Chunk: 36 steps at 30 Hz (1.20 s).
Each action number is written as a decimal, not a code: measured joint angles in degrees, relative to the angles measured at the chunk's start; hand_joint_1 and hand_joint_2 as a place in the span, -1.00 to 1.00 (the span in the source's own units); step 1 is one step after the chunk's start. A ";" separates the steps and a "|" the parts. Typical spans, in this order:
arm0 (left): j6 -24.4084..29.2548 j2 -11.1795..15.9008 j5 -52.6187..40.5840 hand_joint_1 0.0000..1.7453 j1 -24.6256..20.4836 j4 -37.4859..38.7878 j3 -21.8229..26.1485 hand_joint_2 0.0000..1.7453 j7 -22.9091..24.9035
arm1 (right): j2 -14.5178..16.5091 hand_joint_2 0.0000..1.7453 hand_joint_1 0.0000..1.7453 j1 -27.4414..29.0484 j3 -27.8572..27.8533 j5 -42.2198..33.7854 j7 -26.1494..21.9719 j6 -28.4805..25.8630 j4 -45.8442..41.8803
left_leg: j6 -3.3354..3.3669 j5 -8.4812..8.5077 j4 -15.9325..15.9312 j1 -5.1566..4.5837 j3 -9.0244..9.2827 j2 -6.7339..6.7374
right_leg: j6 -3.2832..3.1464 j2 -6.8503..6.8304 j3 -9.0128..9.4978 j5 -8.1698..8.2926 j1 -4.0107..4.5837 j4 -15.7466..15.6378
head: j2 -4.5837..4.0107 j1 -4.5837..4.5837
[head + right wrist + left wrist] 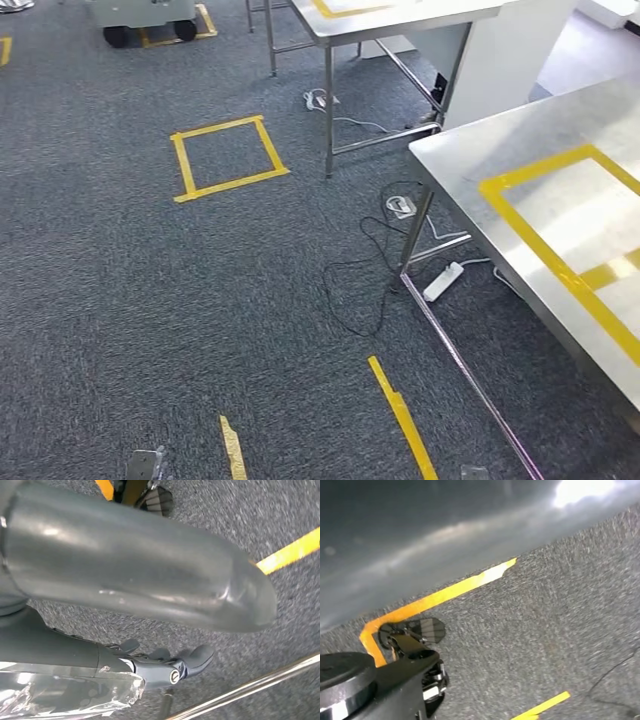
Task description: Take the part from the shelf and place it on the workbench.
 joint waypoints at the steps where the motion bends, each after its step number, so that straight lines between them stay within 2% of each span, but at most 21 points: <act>1: -0.01 -0.06 0.00 -1.00 -0.06 -0.01 -0.02 -1.00 0.00 | -0.01 -1.00 -1.00 0.09 -0.08 0.04 0.03 -0.01 0.01 | 0.13 0.01 0.02 -0.07 -0.02 -0.87 | -0.04 0.70 -2.00 -1.27 0.03 3.77 | 0.00 0.07; 3: 0.01 -0.10 0.01 -1.00 0.04 -0.01 -0.03 -1.00 0.00 | -0.02 -1.00 -1.00 0.18 -0.28 0.11 0.04 -0.02 0.03 | 0.20 0.01 0.08 -0.19 0.05 -2.60 | -0.14 1.11 -4.08 -0.81 0.08 6.51 | 0.00 0.08; 5: 0.08 -0.10 0.02 -1.00 0.11 -0.02 -0.05 -1.00 0.00 | -0.02 -1.00 -1.00 0.16 -0.38 0.29 0.05 -0.02 0.06 | 0.12 -0.04 0.21 -0.21 0.20 -4.34 | -0.34 1.88 -2.32 3.42 0.02 1.13 | 0.00 0.08; 7: 0.22 -0.20 0.02 -1.00 0.02 -0.03 -0.13 -1.00 0.00 | -0.03 -1.00 -1.00 0.15 -0.40 0.56 0.05 -0.01 0.10 | -0.25 -0.19 0.59 -0.25 0.11 -5.92 | -0.60 4.75 0.53 6.57 -0.26 -5.83 | 0.00 0.05; 9: 0.39 -0.27 0.01 -1.00 -0.02 -0.04 -0.28 -1.00 0.00 | -0.04 -1.00 -1.00 0.12 -0.42 0.87 0.07 0.01 0.16 | -0.94 -0.15 0.90 -0.11 -0.41 -7.21 | -0.84 6.49 1.88 6.93 -0.34 -8.52 | 0.00 0.01; 11: 0.59 -0.22 -0.01 -1.00 0.17 -0.05 -0.37 -1.00 0.00 | -0.06 -1.00 -1.00 0.07 -0.45 1.08 0.09 0.01 0.20 | -1.69 0.01 0.99 0.20 -0.90 -7.98 | -1.31 5.44 2.23 7.07 -0.19 -8.86 | 0.00 0.01; 13: 0.78 -0.18 -0.01 -1.00 0.21 -0.07 -0.43 -1.00 0.00 | -0.08 -1.00 -1.00 0.08 -0.48 1.17 0.07 0.02 0.22 | -2.34 -1.16 2.75 0.21 -1.81 -5.66 | -1.91 3.94 2.50 7.31 -0.20 -9.28 | 0.00 -0.25; 15: 0.91 -0.17 0.01 -1.00 -0.09 -0.07 -0.60 -1.00 0.00 | -0.09 -1.00 -1.00 0.20 -0.48 1.27 0.09 0.02 0.25 | -2.95 -4.46 8.75 0.28 -4.70 -2.16 | -2.33 2.02 2.76 7.23 -0.09 -9.51 | 0.00 -0.53; 17: 0.98 -0.19 0.03 -1.00 -0.18 -0.07 -0.78 -1.00 0.00 | -0.13 -1.00 -1.00 0.24 -0.48 1.35 0.11 0.02 0.27 | -3.40 -7.13 15.63 0.64 -8.13 -0.95 | -2.53 0.03 2.86 7.00 0.06 -9.50 | 0.00 -0.57; 18: 1.02 -0.19 0.04 -1.00 -0.07 -0.07 -0.84 -1.00 0.00 | -0.15 -1.00 -1.00 0.21 -0.48 1.38 0.11 0.01 0.27 | -3.52 -7.08 16.92 0.79 -8.76 -0.77 | -2.54 -0.83 2.93 6.88 0.10 -9.49 | 0.00 -0.58; 20: 1.12 -0.20 0.10 -1.00 0.15 -0.07 -0.88 -1.00 0.00 | -0.17 -1.00 -1.00 0.15 -0.48 1.44 0.12 0.01 0.28 | -3.47 -4.00 12.76 0.93 -6.49 -0.05 | -2.40 -2.37 3.29 6.59 0.13 -9.49 | 0.00 -0.58; 22: 1.19 -0.20 0.15 -1.00 0.07 -0.07 -0.92 -1.00 0.00 | -0.17 -1.00 -1.00 0.12 -0.48 1.47 0.13 0.02 0.31 | -2.91 -0.93 4.99 0.51 -2.28 2.75 | -2.00 -3.70 3.77 6.19 0.26 -9.47 | 0.00 -0.58; 24: 1.30 -0.18 0.17 -1.00 -0.14 -0.08 -0.99 -1.00 0.00 | -0.17 -1.00 -1.00 0.06 -0.48 1.50 0.15 0.03 0.34 | -2.18 -0.35 1.36 -0.11 -0.48 4.49 | -1.47 -4.83 4.10 5.81 0.45 -9.47 | 0.00 -0.53; 26: 1.45 -0.08 0.21 -1.00 -0.05 -0.09 -1.03 -1.00 0.00 | -0.17 -1.00 -1.00 -0.06 -0.48 1.57 0.19 0.06 0.39 | -1.50 -0.36 0.96 -0.35 -0.49 3.32 | -0.85 -5.96 4.47 5.51 0.43 -9.64 | 0.00 -0.54; 27: 1.49 -0.03 0.21 -1.00 0.09 -0.10 -1.04 -1.00 -0.01 | -0.17 -1.00 -1.00 -0.14 -0.48 1.62 0.21 0.07 0.42 | -1.16 -0.23 0.66 -0.29 -0.34 2.64 | -0.52 -5.63 4.51 5.16 0.32 -9.46 | 0.00 -0.49; 29: 1.55 -0.01 0.27 -1.00 0.09 -0.11 -1.05 -1.00 -0.01 | -0.17 -1.00 -1.00 -0.30 -0.48 1.69 0.22 0.08 0.46 | -0.43 0.10 0.07 -0.04 0.03 1.17 | -0.06 -2.81 3.11 2.98 0.12 -6.16 | 0.00 -0.22; 30: 1.56 -0.05 0.29 -1.00 -0.01 -0.11 -1.08 -1.00 -0.01 | -0.17 -1.00 -1.00 -0.30 -0.48 1.71 0.26 0.09 0.46 | -0.17 0.13 0.01 -0.01 0.05 0.47 | -0.02 -0.88 1.37 1.26 0.05 -2.63 | 0.00 -0.02; 32: 1.58 -0.19 0.32 -1.00 -0.14 -0.11 -1.15 -1.00 0.00 | -0.17 -1.00 -1.00 -0.16 -0.48 1.73 0.49 0.10 0.48 | 0.14 0.11 0.06 -0.07 0.01 -1.15 | 0.00 0.88 -2.84 -1.58 0.08 5.10 | 0.00 0.17; 33: 1.61 -0.23 0.33 -1.00 -0.07 -0.11 -1.19 -1.00 0.00 | -0.19 -1.00 -1.00 -0.08 -0.49 1.74 0.65 0.11 0.49 | 0.19 0.10 0.09 -0.11 0.04 -1.99 | -0.01 1.10 -4.29 -1.72 0.10 7.19 | 0.00 0.18; 34: 1.64 -0.25 0.34 -1.00 0.01 -0.11 -1.20 -1.00 0.00 | -0.22 -1.00 -1.00 -0.03 -0.49 1.76 0.78 0.11 0.49 | 0.18 0.08 0.13 -0.13 0.10 -2.85 | -0.05 1.17 -4.75 -0.69 0.11 7.11 | 0.00 0.19; 36: 1.73 -0.27 0.37 -1.00 0.11 -0.11 -1.23 -1.00 0.00 | -0.28 -1.00 -1.00 -0.05 -0.50 1.80 0.89 0.12 0.49 | -0.03 -0.06 0.29 -0.09 0.28 -4.63 | -0.15 2.27 -2.56 4.05 -0.06 0.69 | 0.00 0.19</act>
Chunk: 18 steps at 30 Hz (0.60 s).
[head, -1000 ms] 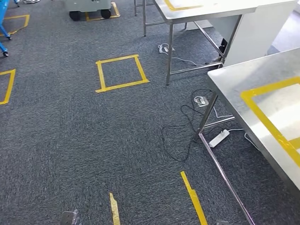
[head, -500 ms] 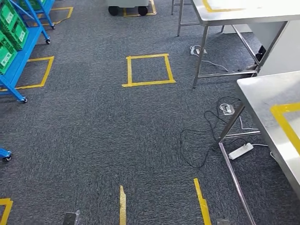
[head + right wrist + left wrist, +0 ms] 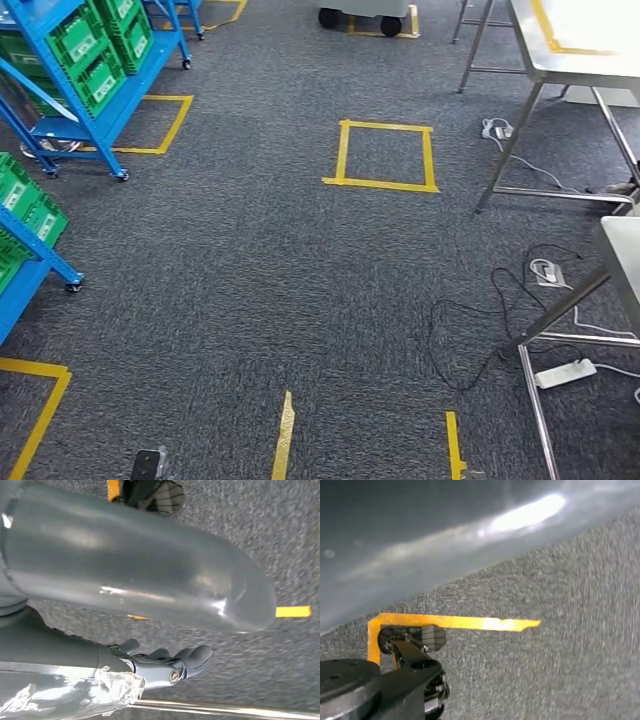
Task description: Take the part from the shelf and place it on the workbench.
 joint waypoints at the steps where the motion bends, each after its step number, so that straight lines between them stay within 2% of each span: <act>1: 0.03 -0.01 0.01 -1.00 -0.03 0.00 -0.02 -1.00 0.00 | -0.02 -1.00 -1.00 -0.03 0.01 0.02 -0.01 0.03 0.02 | -0.24 -0.14 0.20 -0.06 -0.01 -0.79 | -0.05 1.39 1.61 1.85 -0.18 -3.95 | 0.00 0.01; 2: 0.05 -0.03 0.01 -1.00 -0.09 -0.01 -0.05 -1.00 0.00 | -0.02 -1.00 -1.00 -0.07 0.01 0.03 -0.02 0.05 0.04 | -0.53 -0.24 0.43 -0.06 -0.16 -1.58 | -0.13 2.64 3.06 3.03 -0.35 -7.07 | 0.00 -0.01; 3: 0.08 -0.03 0.01 -1.00 -0.11 -0.01 -0.08 -1.00 0.00 | -0.02 -1.00 -1.00 -0.06 0.02 0.05 -0.02 0.08 0.09 | -0.88 -0.26 0.61 -0.02 -0.41 -2.22 | -0.26 3.54 3.86 3.30 -0.41 -8.69 | 0.00 -0.01; 4: 0.11 -0.03 0.01 -1.00 -0.09 -0.02 -0.09 -1.00 0.00 | -0.03 -1.00 -1.00 -0.05 0.02 0.08 -0.01 0.11 0.14 | -1.22 -0.19 0.74 0.06 -0.68 -2.85 | -0.46 3.68 4.14 3.04 -0.34 -9.05 | 0.00 -0.02; 5: 0.15 -0.01 0.01 -1.00 0.00 -0.02 -0.10 -1.00 0.00 | -0.03 -1.00 -1.00 -0.03 0.01 0.10 0.00 0.11 0.17 | -1.53 -0.09 0.77 0.24 -0.93 -3.51 | -0.71 3.13 4.31 3.10 -0.25 -9.14 | 0.00 -0.03; 6: 0.20 0.02 0.02 -1.00 0.16 -0.02 -0.10 -1.00 0.00 | -0.03 -1.00 -1.00 -0.03 -0.01 0.14 0.01 0.11 0.19 | -1.81 -0.18 0.93 0.32 -1.08 -3.33 | -1.01 2.46 4.39 3.19 -0.20 -9.29 | 0.00 -0.04; 7: 0.25 0.05 0.06 -1.00 0.25 -0.02 -0.10 -1.00 0.00 | -0.03 -1.00 -1.00 -0.07 -0.03 0.18 0.01 0.12 0.20 | -2.07 -0.73 1.69 0.31 -1.45 -2.21 | -1.36 1.78 4.54 3.27 -0.19 -9.47 | 0.00 -0.20; 8: 0.28 0.07 0.10 -1.00 0.24 -0.03 -0.10 -1.00 0.00 | -0.03 -1.00 -1.00 -0.08 -0.04 0.22 0.01 0.15 0.21 | -2.33 -1.91 3.52 0.27 -2.32 -0.53 | -1.67 0.97 4.69 3.30 -0.19 -9.65 | 0.00 -0.38; 9: 0.32 0.08 0.14 -1.00 0.15 -0.04 -0.11 -1.00 0.00 | -0.02 -1.00 -1.00 -0.06 -0.04 0.26 0.01 0.19 0.22 | -2.59 -3.61 6.50 0.25 -3.75 1.47 | -1.96 0.07 4.82 3.26 -0.13 -9.76 | 0.00 -0.54; 10: 0.36 0.07 0.19 -1.00 0.02 -0.05 -0.12 -1.00 0.00 | -0.03 -1.00 -1.00 0.00 -0.06 0.28 0.02 0.22 0.23 | -2.82 -5.51 10.35 0.29 -5.68 2.92 | -2.17 -0.83 4.88 3.15 -0.01 -9.79 | 0.00 -0.68; 11: 0.40 0.06 0.22 -1.00 -0.04 -0.06 -0.12 -1.00 0.00 | -0.04 -1.00 -1.00 0.06 -0.08 0.29 0.04 0.27 0.24 | -2.99 -7.04 14.15 0.42 -7.62 3.55 | -2.28 -1.78 4.91 3.04 0.09 -9.78 | 0.00 -0.69; 12: 0.44 0.04 0.26 -1.00 0.03 -0.07 -0.13 -1.00 0.00 | -0.05 -1.00 -1.00 0.09 -0.11 0.31 0.05 0.31 0.24 | -3.08 -7.68 16.70 0.54 -8.93 3.80 | -2.35 -2.68 4.96 2.92 0.16 -9.77 | 0.00 -0.68; 13: 0.48 0.03 0.31 -1.00 0.17 -0.07 -0.13 -1.00 0.00 | -0.07 -1.00 -1.00 0.09 -0.15 0.32 0.07 0.35 0.25 | -3.11 -7.18 17.25 0.63 -9.21 3.93 | -2.35 -3.52 5.06 2.78 0.20 -9.77 | 0.00 -0.68; 14: 0.53 0.03 0.36 -1.00 0.31 -0.07 -0.13 -1.00 0.00 | -0.07 -1.00 -1.00 0.08 -0.17 0.35 0.08 0.40 0.25 | -3.06 -5.66 15.54 0.68 -8.32 4.15 | -2.31 -4.28 5.25 2.63 0.23 -9.77 | 0.00 -0.69; 15: 0.57 0.03 0.40 -1.00 0.41 -0.08 -0.13 -1.00 0.00 | -0.07 -1.00 -1.00 0.06 -0.18 0.39 0.08 0.45 0.26 | -2.88 -3.51 11.95 0.67 -6.38 4.74 | -2.23 -5.02 5.54 2.42 0.25 -9.77 | 0.00 -0.70; 16: 0.62 0.03 0.43 -1.00 0.41 -0.10 -0.13 -1.00 0.00 | -0.07 -1.00 -1.00 0.05 -0.18 0.43 0.08 0.49 0.27 | -2.61 -1.80 7.88 0.46 -4.16 6.21 | -2.09 -5.69 5.85 2.20 0.29 -9.78 | 0.00 -0.69; 18: 0.66 0.01 0.48 -1.00 0.20 -0.16 -0.13 -1.00 0.00 | -0.07 -1.00 -1.00 0.01 -0.19 0.47 0.08 0.54 0.28 | -1.89 -0.36 2.27 -0.18 -1.22 8.76 | -1.59 -6.90 6.32 1.68 0.55 -9.74 | 0.00 -0.68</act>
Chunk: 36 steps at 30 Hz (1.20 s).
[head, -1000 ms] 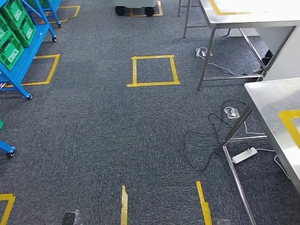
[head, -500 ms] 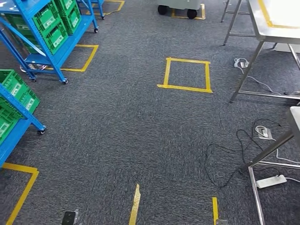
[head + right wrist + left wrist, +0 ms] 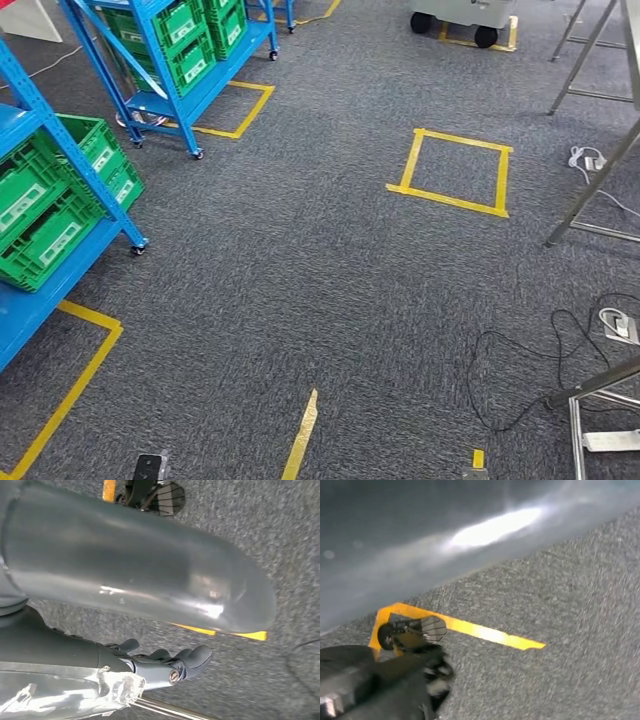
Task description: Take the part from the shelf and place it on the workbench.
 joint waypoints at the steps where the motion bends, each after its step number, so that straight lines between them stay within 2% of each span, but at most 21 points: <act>1: 0.01 0.00 0.03 -1.00 -0.08 -0.03 0.00 -1.00 0.00 | 0.00 -1.00 -1.00 -0.02 -0.01 0.01 0.00 0.02 0.01 | 0.30 -0.22 -0.83 -0.30 0.36 0.61 | 0.27 -0.59 0.17 -0.19 0.11 -0.03 | 0.00 0.01; 3: 0.07 0.04 0.09 -1.00 0.04 -0.08 0.01 -1.00 0.00 | 0.00 -1.00 -1.00 -0.18 -0.02 0.04 0.00 0.06 0.02 | 0.88 -0.20 -1.27 -0.33 0.40 -0.66 | 0.87 -1.73 0.56 -0.58 0.08 -0.20 | 0.00 -0.02; 5: 0.13 0.04 0.16 -1.00 0.24 -0.14 0.02 -1.00 0.00 | 0.00 -1.00 -1.00 -0.40 -0.03 0.14 -0.01 0.12 0.03 | 1.57 0.02 -1.83 -0.01 0.80 -2.14 | 1.42 0.11 0.18 -1.99 -0.11 1.36 | 0.00 0.19; 7: 0.15 -0.10 0.20 -1.00 0.12 -0.20 0.01 -1.00 0.00 | -0.01 -1.00 -1.00 -0.45 -0.07 0.20 0.00 0.20 0.04 | 2.05 0.10 -2.07 0.21 1.04 -3.65 | 1.67 3.83 -2.74 -5.22 -0.20 7.66 | 0.00 0.60; 8: 0.15 -0.16 0.21 -1.00 0.05 -0.21 0.00 -1.00 0.00 | -0.02 -1.00 -1.00 -0.39 -0.10 0.20 0.01 0.23 0.05 | 2.17 0.09 -2.06 0.21 1.04 -4.48 | 1.68 4.95 -4.96 -6.86 -0.19 11.84 | 0.00 0.70; 9: 0.15 -0.22 0.22 -1.00 0.06 -0.21 -0.01 -1.00 0.00 | -0.03 -1.00 -1.00 -0.31 -0.15 0.20 0.02 0.25 0.06 | 2.21 0.06 -2.04 0.19 1.07 -5.38 | 1.66 5.46 -7.00 -7.76 -0.15 15.20 | 0.00 0.75; 10: 0.15 -0.24 0.24 -1.00 0.13 -0.21 0.00 -1.00 0.00 | -0.04 -1.00 -1.00 -0.25 -0.19 0.21 0.02 0.25 0.07 | 2.21 0.02 -2.02 0.17 1.16 -6.27 | 1.59 5.65 -8.25 -7.47 -0.11 16.66 | 0.00 0.74; 12: 0.15 -0.23 0.31 -1.00 0.26 -0.21 0.02 -1.00 0.00 | -0.04 -1.00 -1.00 -0.24 -0.27 0.24 0.02 0.25 0.07 | 2.06 -0.12 -1.98 0.18 1.50 -8.10 | 1.41 6.15 -7.53 -3.49 -0.11 12.82 | 0.00 0.73; 14: 0.15 -0.26 0.38 -1.00 0.23 -0.21 0.03 -1.00 0.00 | -0.04 -1.00 -1.00 -0.26 -0.38 0.30 0.02 0.27 0.09 | 1.67 -0.39 -1.81 0.17 1.72 -9.73 | 1.31 8.63 -4.48 0.84 -0.44 4.86 | 0.00 0.76; 16: 0.15 -0.29 0.45 -1.00 0.19 -0.22 0.03 -1.00 0.00 | -0.04 -1.00 -1.00 -0.27 -0.51 0.40 0.04 0.34 0.15 | 1.11 -0.44 -1.60 0.20 1.46 -11.12 | 1.13 10.56 -2.55 1.95 -0.63 0.85 | 0.00 0.76; 18: 0.15 -0.23 0.58 -1.00 0.38 -0.24 0.03 -1.00 0.00 | -0.04 -1.00 -1.00 -0.29 -0.60 0.52 0.05 0.37 0.20 | 0.54 -0.36 -1.55 0.41 1.08 -12.24 | 0.66 9.84 -2.07 1.78 -0.53 0.49 | 0.00 0.73; 20: 0.16 -0.16 0.67 -1.00 0.60 -0.25 0.03 -1.00 0.00 | -0.03 -1.00 -1.00 -0.34 -0.64 0.58 0.02 0.37 0.20 | -0.06 -1.37 -0.30 0.43 0.45 -10.30 | -0.02 8.49 -1.81 1.87 -0.52 0.16 | 0.00 0.55; 22: 0.17 -0.13 0.68 -1.00 0.39 -0.26 0.03 -1.00 0.00 | -0.02 -1.00 -1.00 -0.26 -0.65 0.60 0.01 0.38 0.20 | -0.63 -4.51 5.28 0.39 -2.28 -6.59 | -0.65 6.74 -1.59 1.78 -0.44 -0.08 | 0.00 0.27; 23: 0.17 -0.13 0.69 -1.00 0.25 -0.26 0.02 -1.00 0.00 | -0.03 -1.00 -1.00 -0.18 -0.66 0.60 0.01 0.38 0.20 | -0.86 -6.32 9.31 0.48 -4.34 -5.53 | -0.87 5.79 -1.55 1.64 -0.36 -0.09 | 0.00 0.15; 25: 0.17 -0.13 0.72 -1.00 0.28 -0.27 0.02 -1.00 0.00 | -0.04 -1.00 -1.00 -0.10 -0.68 0.62 0.02 0.38 0.20 | -1.11 -7.78 14.75 0.72 -7.23 -4.92 | -1.03 4.01 -1.44 1.38 -0.23 -0.08 | 0.00 0.15; 27: 0.17 -0.13 0.74 -1.00 0.52 -0.27 0.03 -1.00 0.00 | -0.04 -1.00 -1.00 -0.13 -0.69 0.71 0.02 0.38 0.21 | -0.93 -5.06 12.23 0.78 -6.02 -4.49 | -1.01 2.51 -1.04 1.06 -0.10 -0.08 | 0.00 0.13; 29: 0.23 -0.09 0.78 -1.00 0.52 -0.31 0.04 -1.00 0.00 | -0.01 -1.00 -1.00 -0.16 -0.69 0.82 0.02 0.38 0.23 | -0.07 -1.28 4.43 0.27 -1.90 -1.97 | -0.78 1.15 -0.42 0.58 0.13 -0.05 | 0.00 0.15; 31: 0.32 -0.05 0.84 -1.00 0.28 -0.40 0.03 -1.00 0.00 | 0.02 -1.00 -1.00 -0.21 -0.70 0.86 0.03 0.38 0.26 | 0.80 -0.16 -0.46 -0.41 0.56 0.48 | -0.35 -0.16 -0.02 0.09 0.42 -0.01 | 0.00 0.14; 32: 0.36 -0.03 0.87 -1.00 0.24 -0.44 0.03 -1.00 0.00 | 0.03 -1.00 -1.00 -0.27 -0.71 0.87 0.03 0.38 0.27 | 1.02 -0.44 -1.01 -0.65 0.69 0.70 | -0.11 -0.86 0.13 -0.07 0.54 -0.04 | 0.00 0.13; 34: 0.43 -0.02 0.90 -1.00 0.45 -0.47 0.04 -1.00 0.00 | 0.02 -1.00 -1.00 -0.49 -0.73 0.90 0.04 0.38 0.26 | 1.39 -0.25 -1.55 -0.46 0.74 -0.75 | 0.43 -1.41 0.51 -0.44 0.54 -0.12 | 0.00 0.10; 36: 0.50 -0.06 0.87 -1.00 0.55 -0.51 0.04 -1.00 0.00 | 0.02 -1.00 -1.00 -0.62 -0.76 0.95 0.02 0.37 0.26 | 1.85 0.07 -2.16 0.00 1.10 -2.26 | 1.01 1.55 -0.39 -2.19 0.31 2.33 | 0.00 0.26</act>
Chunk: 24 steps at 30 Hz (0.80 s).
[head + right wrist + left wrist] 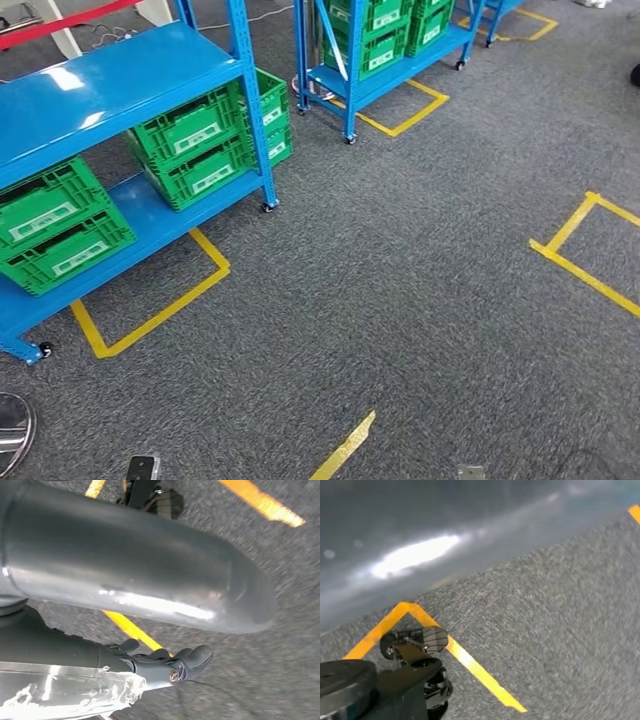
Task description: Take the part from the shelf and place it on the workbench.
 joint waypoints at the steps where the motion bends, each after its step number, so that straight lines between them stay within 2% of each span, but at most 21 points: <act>1: 0.02 -0.06 -0.04 -1.00 -0.06 -0.02 -0.01 -1.00 0.00 | -0.01 -1.00 -1.00 0.05 -0.04 0.02 -0.01 -0.01 0.01 | 0.17 0.10 -0.13 0.19 0.13 -0.75 | 0.21 2.03 -1.48 -1.61 -0.18 3.05 | 0.00 0.15; 2: 0.01 -0.10 -0.09 -1.00 -0.15 -0.04 -0.03 -1.00 0.00 | -0.02 -1.00 -1.00 0.13 -0.11 0.03 -0.01 -0.01 0.01 | 0.31 0.08 -0.12 0.26 0.13 -1.59 | 0.33 3.39 -3.49 -3.37 -0.29 6.99 | 0.00 0.31; 3: -0.04 -0.14 -0.13 -1.00 -0.17 -0.05 -0.04 -1.00 0.00 | -0.03 -1.00 -1.00 0.22 -0.21 0.05 0.00 -0.01 0.01 | 0.38 0.07 -0.10 0.28 0.14 -2.44 | 0.45 3.90 -5.58 -4.74 -0.35 10.81 | 0.00 0.37; 4: -0.10 -0.14 -0.14 -1.00 -0.06 -0.05 -0.05 -1.00 0.00 | -0.04 -1.00 -1.00 0.28 -0.30 0.07 0.00 -0.01 0.01 | 0.40 0.03 -0.08 0.28 0.20 -3.26 | 0.54 4.06 -7.16 -5.12 -0.38 13.23 | 0.00 0.40; 5: -0.16 -0.13 -0.13 -1.00 0.10 -0.05 -0.05 -1.00 0.00 | -0.05 -1.00 -1.00 0.31 -0.38 0.09 0.00 -0.01 0.01 | 0.35 -0.01 -0.05 0.31 0.31 -4.13 | 0.60 4.12 -7.82 -4.25 -0.40 13.57 | 0.00 0.40; 6: -0.22 -0.11 -0.11 -1.00 0.25 -0.05 -0.05 -1.00 0.00 | -0.06 -1.00 -1.00 0.30 -0.41 0.13 -0.01 0.00 0.01 | 0.24 -0.09 -0.02 0.36 0.48 -5.03 | 0.64 4.27 -7.33 -2.25 -0.46 11.53 | 0.00 0.38; 7: -0.27 -0.10 -0.10 -1.00 0.35 -0.05 -0.05 -1.00 0.00 | -0.07 -1.00 -1.00 0.30 -0.43 0.17 -0.01 0.00 0.01 | 0.05 -0.22 0.03 0.43 0.65 -5.91 | 0.70 4.91 -6.00 0.36 -0.60 7.83 | 0.00 0.39; 8: -0.31 -0.08 -0.07 -1.00 0.37 -0.05 -0.05 -1.00 0.00 | -0.07 -1.00 -1.00 0.29 -0.43 0.22 -0.01 0.02 0.02 | -0.22 -0.38 0.16 0.41 0.73 -6.73 | 0.77 6.43 -4.47 2.34 -0.82 3.96 | 0.00 0.44; 9: -0.34 -0.05 -0.04 -1.00 0.33 -0.05 -0.05 -1.00 0.00 | -0.07 -1.00 -1.00 0.28 -0.44 0.25 -0.02 0.04 0.03 | -0.51 -0.53 0.40 0.40 0.64 -7.52 | 0.75 7.88 -3.05 3.55 -1.07 0.83 | 0.00 0.45; 10: -0.35 -0.03 -0.02 -1.00 0.29 -0.06 -0.05 -1.00 0.00 | -0.07 -1.00 -1.00 0.29 -0.44 0.28 -0.01 0.05 0.04 | -0.84 -0.57 0.58 0.41 0.41 -8.19 | 0.66 9.06 -2.21 3.94 -1.23 -0.93 | 0.00 0.45; 11: -0.36 0.01 0.01 -1.00 0.33 -0.07 -0.05 -1.00 0.00 | -0.07 -1.00 -1.00 0.29 -0.45 0.31 -0.01 0.07 0.06 | -1.19 -0.50 0.71 0.48 0.13 -8.86 | 0.41 9.60 -1.88 3.68 -1.23 -1.42 | 0.00 0.46; 12: -0.36 0.05 0.03 -1.00 0.45 -0.07 -0.05 -1.00 0.00 | -0.07 -1.00 -1.00 0.30 -0.47 0.35 -0.01 0.07 0.07 | -1.52 -0.41 0.78 0.63 -0.13 -9.54 | 0.08 9.10 -1.70 3.69 -1.14 -1.54 | 0.00 0.44; 13: -0.36 0.13 0.03 -1.00 0.62 -0.08 -0.05 -1.00 0.00 | -0.05 -1.00 -1.00 0.29 -0.49 0.40 -0.01 0.07 0.08 | -1.85 -0.43 0.84 0.76 -0.29 -9.61 | -0.27 8.41 -1.66 3.75 -1.08 -1.57 | 0.00 0.45; 15: -0.39 0.25 0.04 -1.00 0.77 -0.09 -0.05 -1.00 0.00 | -0.04 -1.00 -1.00 0.26 -0.52 0.49 -0.05 0.11 0.08 | -2.49 -1.76 2.80 0.72 -1.27 -7.11 | -1.03 6.95 -1.39 3.74 -1.06 -1.78 | 0.00 0.14; 17: -0.49 0.28 0.06 -1.00 0.53 -0.09 -0.07 -1.00 0.00 | -0.04 -1.00 -1.00 0.36 -0.56 0.50 -0.15 0.52 0.08 | -3.01 -5.06 9.18 0.71 -4.42 -3.64 | -1.65 5.22 -1.19 3.52 -0.90 -1.88 | 0.00 -0.20; 18: -0.56 0.28 0.11 -1.00 0.45 -0.09 -0.07 -1.00 0.00 | -0.04 -1.00 -1.00 0.42 -0.60 0.49 -0.25 0.84 0.08 | -3.16 -6.67 13.15 0.83 -6.47 -2.95 | -1.83 4.33 -1.15 3.40 -0.78 -1.87 | 0.00 -0.26; 19: -0.62 0.28 0.19 -1.00 0.49 -0.09 -0.08 -1.00 0.00 | -0.05 -1.00 -1.00 0.45 -0.64 0.47 -0.40 1.15 0.08 | -3.24 -7.51 16.16 0.93 -8.04 -2.68 | -1.93 3.56 -1.08 3.27 -0.69 -1.86 | 0.00 -0.22; 20: -0.67 0.28 0.26 -1.00 0.60 -0.09 -0.08 -1.00 0.00 | -0.06 -1.00 -1.00 0.44 -0.69 0.46 -0.61 1.39 0.08 | -3.23 -7.18 17.24 1.00 -8.64 -2.59 | -1.97 2.93 -0.98 3.15 -0.60 -1.86 | 0.00 -0.25; 21: -0.71 0.29 0.33 -1.00 0.73 -0.09 -0.08 -1.00 0.00 | -0.07 -1.00 -1.00 0.41 -0.70 0.45 -0.80 1.57 0.08 | -3.10 -5.77 16.03 1.03 -8.06 -2.55 | -1.95 2.48 -0.80 3.01 -0.51 -1.86 | 0.00 -0.25; 22: -0.72 0.30 0.36 -1.00 0.81 -0.09 -0.08 -1.00 0.00 | -0.07 -1.00 -1.00 0.36 -0.71 0.44 -0.97 1.72 0.08 | -2.79 -3.64 12.85 0.98 -6.44 -2.49 | -1.91 2.14 -0.54 2.86 -0.42 -1.86 | 0.00 -0.25; 24: -0.74 0.47 0.40 -1.00 0.85 -0.11 -0.08 -1.00 0.00 | -0.02 -1.00 -1.00 0.20 -0.72 0.37 -1.13 2.04 0.10 | -1.60 -0.48 5.43 0.62 -2.59 -1.96 | -1.72 1.70 -0.17 2.53 -0.22 -1.87 | 0.00 -0.21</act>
